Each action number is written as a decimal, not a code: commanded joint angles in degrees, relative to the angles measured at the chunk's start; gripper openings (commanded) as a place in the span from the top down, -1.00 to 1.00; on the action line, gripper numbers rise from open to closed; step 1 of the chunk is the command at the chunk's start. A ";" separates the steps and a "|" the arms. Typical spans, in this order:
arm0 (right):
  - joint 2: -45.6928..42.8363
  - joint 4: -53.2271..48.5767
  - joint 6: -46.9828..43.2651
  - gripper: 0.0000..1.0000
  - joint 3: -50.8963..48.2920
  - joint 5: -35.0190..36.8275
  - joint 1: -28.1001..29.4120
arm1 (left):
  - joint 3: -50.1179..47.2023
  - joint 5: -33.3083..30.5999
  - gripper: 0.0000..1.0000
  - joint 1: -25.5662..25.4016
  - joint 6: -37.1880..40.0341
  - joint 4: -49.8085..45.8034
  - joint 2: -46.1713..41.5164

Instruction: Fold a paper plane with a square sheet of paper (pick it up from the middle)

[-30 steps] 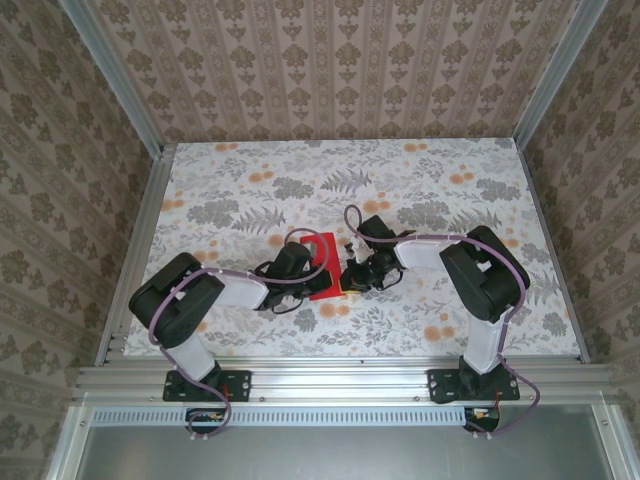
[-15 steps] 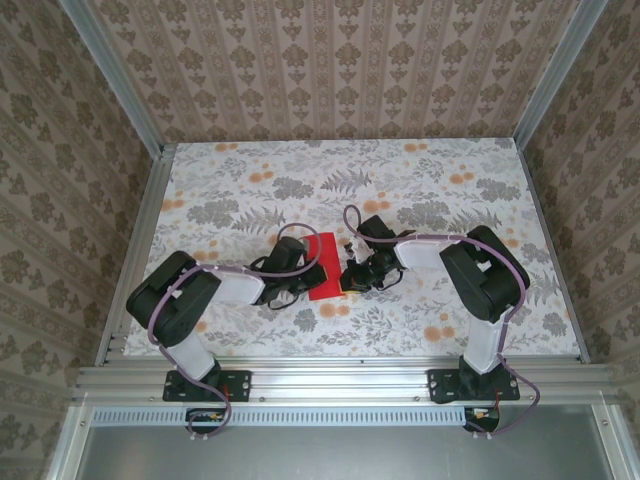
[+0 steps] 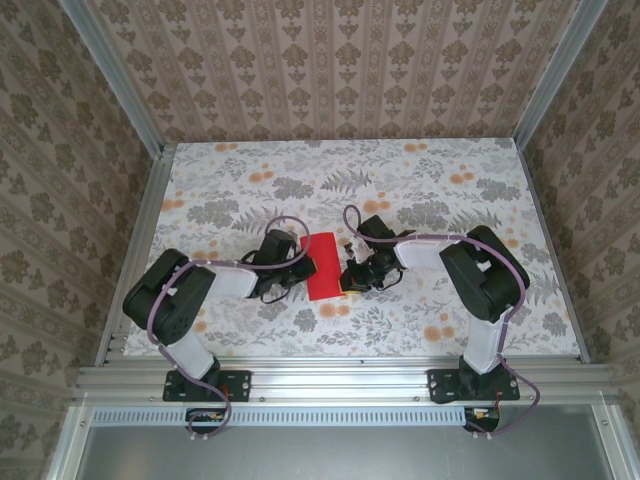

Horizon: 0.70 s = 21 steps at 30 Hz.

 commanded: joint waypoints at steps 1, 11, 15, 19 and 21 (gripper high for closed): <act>4.72 -10.86 -0.90 0.84 -4.27 9.77 0.20 | -0.45 -7.46 0.89 3.52 2.68 -6.76 -0.52; 0.24 -7.91 2.21 0.83 -0.50 3.36 0.22 | 0.53 -5.08 0.87 5.67 5.04 -8.58 -5.77; -3.93 -5.47 4.26 0.80 2.39 0.17 0.20 | -0.64 -2.84 0.85 4.52 3.75 -6.55 -8.08; -6.86 -5.03 4.81 0.78 4.71 -0.43 0.20 | -1.58 -3.26 0.85 2.03 3.10 -6.98 -10.83; -6.79 -5.14 4.78 0.77 5.26 -0.33 0.20 | -2.13 -3.69 0.85 0.83 3.03 -6.93 -12.19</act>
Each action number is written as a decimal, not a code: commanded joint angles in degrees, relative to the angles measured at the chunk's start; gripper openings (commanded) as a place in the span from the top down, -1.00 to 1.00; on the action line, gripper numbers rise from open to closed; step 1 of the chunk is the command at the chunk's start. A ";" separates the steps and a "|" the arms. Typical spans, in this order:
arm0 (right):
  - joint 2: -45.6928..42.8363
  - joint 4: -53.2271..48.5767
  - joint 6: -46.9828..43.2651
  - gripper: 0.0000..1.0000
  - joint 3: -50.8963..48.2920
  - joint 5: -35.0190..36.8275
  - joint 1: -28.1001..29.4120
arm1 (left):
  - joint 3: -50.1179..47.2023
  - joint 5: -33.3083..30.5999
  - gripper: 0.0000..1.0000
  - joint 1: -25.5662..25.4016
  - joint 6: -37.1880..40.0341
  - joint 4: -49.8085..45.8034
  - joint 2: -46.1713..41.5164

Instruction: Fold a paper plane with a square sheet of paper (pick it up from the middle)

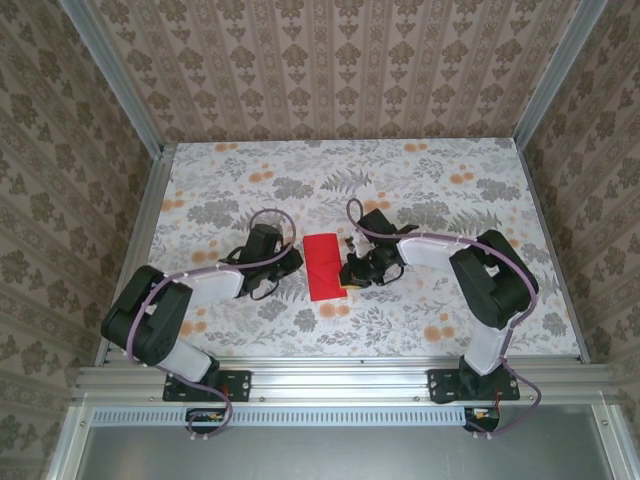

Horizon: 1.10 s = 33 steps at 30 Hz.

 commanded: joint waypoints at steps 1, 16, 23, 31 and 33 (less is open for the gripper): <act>-1.83 -1.84 1.10 0.77 2.51 -0.36 0.18 | -1.54 0.06 0.84 -1.73 0.00 -0.09 -2.98; 7.25 -3.38 0.73 0.79 7.18 0.78 2.28 | 2.84 3.92 0.86 -6.98 -0.74 3.72 6.63; 9.59 -5.28 -0.70 0.79 7.55 1.66 2.32 | 4.38 -1.28 0.87 -7.06 -1.49 -1.18 9.44; 9.31 -5.52 -2.34 0.80 3.05 3.99 2.07 | 4.32 -3.15 0.89 -7.04 -1.95 -4.98 10.77; 8.58 -4.72 -2.18 0.81 1.05 3.74 1.83 | 4.45 -3.20 0.89 -7.06 -1.98 -5.60 11.23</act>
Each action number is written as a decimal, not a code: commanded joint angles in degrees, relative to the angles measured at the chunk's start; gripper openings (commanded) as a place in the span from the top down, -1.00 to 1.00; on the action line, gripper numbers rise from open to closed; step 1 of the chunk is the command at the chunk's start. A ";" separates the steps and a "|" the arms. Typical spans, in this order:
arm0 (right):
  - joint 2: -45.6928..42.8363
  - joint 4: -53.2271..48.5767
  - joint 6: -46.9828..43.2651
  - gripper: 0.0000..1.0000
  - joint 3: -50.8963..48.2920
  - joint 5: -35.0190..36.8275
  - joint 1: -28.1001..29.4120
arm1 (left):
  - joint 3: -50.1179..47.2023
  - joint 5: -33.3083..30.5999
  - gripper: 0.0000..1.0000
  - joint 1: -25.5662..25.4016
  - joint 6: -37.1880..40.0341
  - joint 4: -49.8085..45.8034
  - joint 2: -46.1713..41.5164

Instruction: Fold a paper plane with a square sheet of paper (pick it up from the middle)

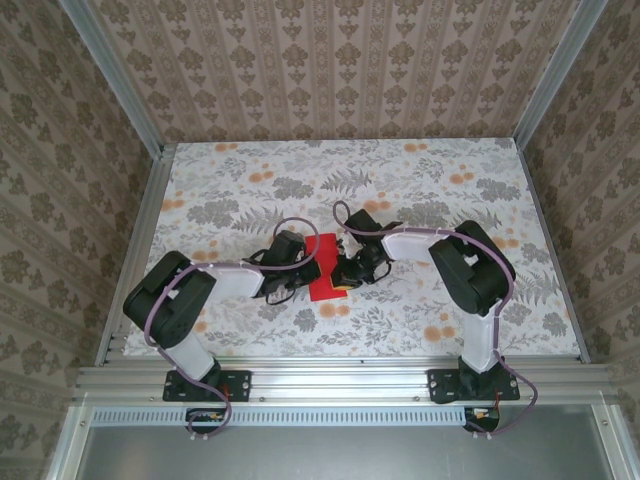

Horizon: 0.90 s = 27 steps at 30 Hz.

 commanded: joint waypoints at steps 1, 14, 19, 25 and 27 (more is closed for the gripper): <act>-0.66 -3.06 -0.62 0.81 -4.95 2.36 -0.31 | 0.67 -2.98 0.89 -0.16 -0.73 -5.50 2.52; -10.05 3.68 1.51 0.79 -17.28 -2.26 -2.78 | 1.48 -3.67 0.91 -0.09 -0.24 -7.64 4.11; -13.92 1.79 0.63 0.77 -16.24 -1.44 -2.76 | 5.46 -3.31 0.84 -0.01 2.69 -10.10 2.76; -19.65 -1.31 0.12 0.46 -12.05 7.91 -2.78 | 10.75 -3.18 0.47 0.96 5.80 -12.73 0.17; -19.71 -2.07 0.21 0.33 -9.96 11.50 -2.61 | 10.76 -2.92 0.37 1.56 5.79 -12.65 -0.98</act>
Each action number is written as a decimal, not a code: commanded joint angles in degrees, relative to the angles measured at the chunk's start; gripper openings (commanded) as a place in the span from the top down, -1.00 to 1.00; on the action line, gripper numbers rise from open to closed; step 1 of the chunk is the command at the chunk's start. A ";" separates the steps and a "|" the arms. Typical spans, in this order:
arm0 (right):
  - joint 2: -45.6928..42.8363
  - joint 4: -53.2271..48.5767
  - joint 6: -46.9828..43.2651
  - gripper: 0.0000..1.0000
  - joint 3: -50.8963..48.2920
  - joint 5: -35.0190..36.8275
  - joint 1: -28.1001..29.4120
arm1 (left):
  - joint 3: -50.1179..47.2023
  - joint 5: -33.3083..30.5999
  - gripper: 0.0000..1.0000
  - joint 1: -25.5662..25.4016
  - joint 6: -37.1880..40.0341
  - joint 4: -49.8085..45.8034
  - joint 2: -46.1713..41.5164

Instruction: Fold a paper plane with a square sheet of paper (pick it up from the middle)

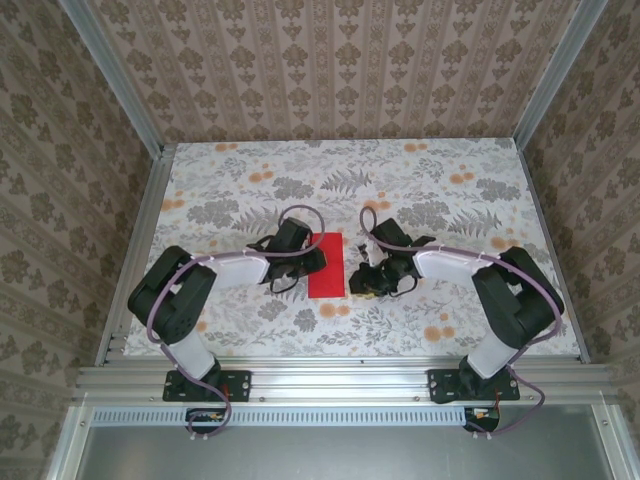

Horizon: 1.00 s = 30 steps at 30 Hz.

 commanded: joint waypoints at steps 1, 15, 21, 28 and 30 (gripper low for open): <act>-1.11 -3.41 -0.59 0.29 4.68 8.46 0.34 | 1.14 -0.92 0.30 1.09 1.68 -2.66 -3.34; 12.79 -7.50 -1.13 0.10 21.32 14.18 2.33 | -8.65 5.91 -0.45 4.33 -4.36 -2.76 -15.01; 17.72 -10.31 -3.69 0.12 25.35 15.18 2.24 | -10.54 7.79 -0.55 4.38 -7.14 -0.09 -14.66; 20.43 -11.17 -6.93 0.25 27.19 10.78 1.65 | -10.35 10.32 -0.58 4.11 -9.57 3.48 -12.01; 21.05 -11.06 -7.48 0.31 27.17 8.66 1.19 | -10.31 10.78 -0.58 3.95 -10.37 4.86 -10.97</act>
